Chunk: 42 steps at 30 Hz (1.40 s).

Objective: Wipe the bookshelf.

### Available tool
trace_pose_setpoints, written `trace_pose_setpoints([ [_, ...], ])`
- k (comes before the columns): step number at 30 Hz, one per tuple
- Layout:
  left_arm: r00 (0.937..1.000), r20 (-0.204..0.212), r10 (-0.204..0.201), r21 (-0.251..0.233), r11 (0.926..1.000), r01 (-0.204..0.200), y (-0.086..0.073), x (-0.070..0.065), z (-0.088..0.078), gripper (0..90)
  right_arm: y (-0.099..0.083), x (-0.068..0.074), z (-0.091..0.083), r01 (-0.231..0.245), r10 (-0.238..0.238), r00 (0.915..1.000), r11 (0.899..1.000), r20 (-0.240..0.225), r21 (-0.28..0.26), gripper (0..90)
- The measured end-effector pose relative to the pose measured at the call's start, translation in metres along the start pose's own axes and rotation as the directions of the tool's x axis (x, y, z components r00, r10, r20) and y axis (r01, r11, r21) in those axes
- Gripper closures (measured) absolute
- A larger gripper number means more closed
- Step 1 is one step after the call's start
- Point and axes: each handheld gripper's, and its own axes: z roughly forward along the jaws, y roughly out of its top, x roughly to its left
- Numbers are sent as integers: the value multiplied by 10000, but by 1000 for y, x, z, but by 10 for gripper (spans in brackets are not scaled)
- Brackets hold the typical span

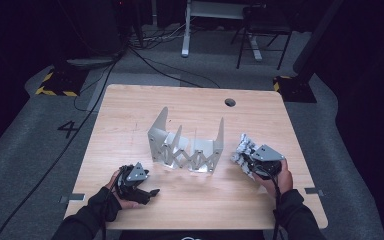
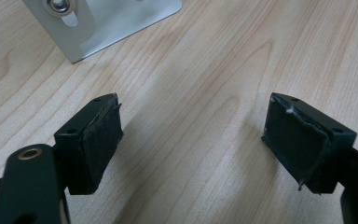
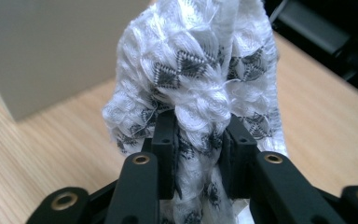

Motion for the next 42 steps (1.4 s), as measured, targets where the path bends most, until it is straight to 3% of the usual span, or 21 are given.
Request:
trace_pose_setpoints([
  [8,10000,-4,-40,-3,10000,40,0,-1,0,195,-15,1,20,-112,134,9997,9946,-212,1029,657],
  [11,10000,-5,-39,-3,10000,39,0,-1,0,195,-19,1,26,-325,381,9986,9883,-354,1489,622],
  [15,10000,-6,-40,-3,10000,40,0,0,0,195,-23,-4,28,-741,807,9961,9838,-345,1631,539],
  [28,10000,-5,-40,2,10000,40,0,0,0,195,-18,-8,22,-835,899,9954,9834,-324,1613,398],
  [37,10000,-7,-47,-2,10000,47,0,-1,0,195,-11,-10,9,-922,949,9953,9903,-216,1044,382],
  [42,10000,-9,-40,4,10000,40,0,0,0,195,-7,-9,1,-756,782,9967,9921,-218,999,375],
])
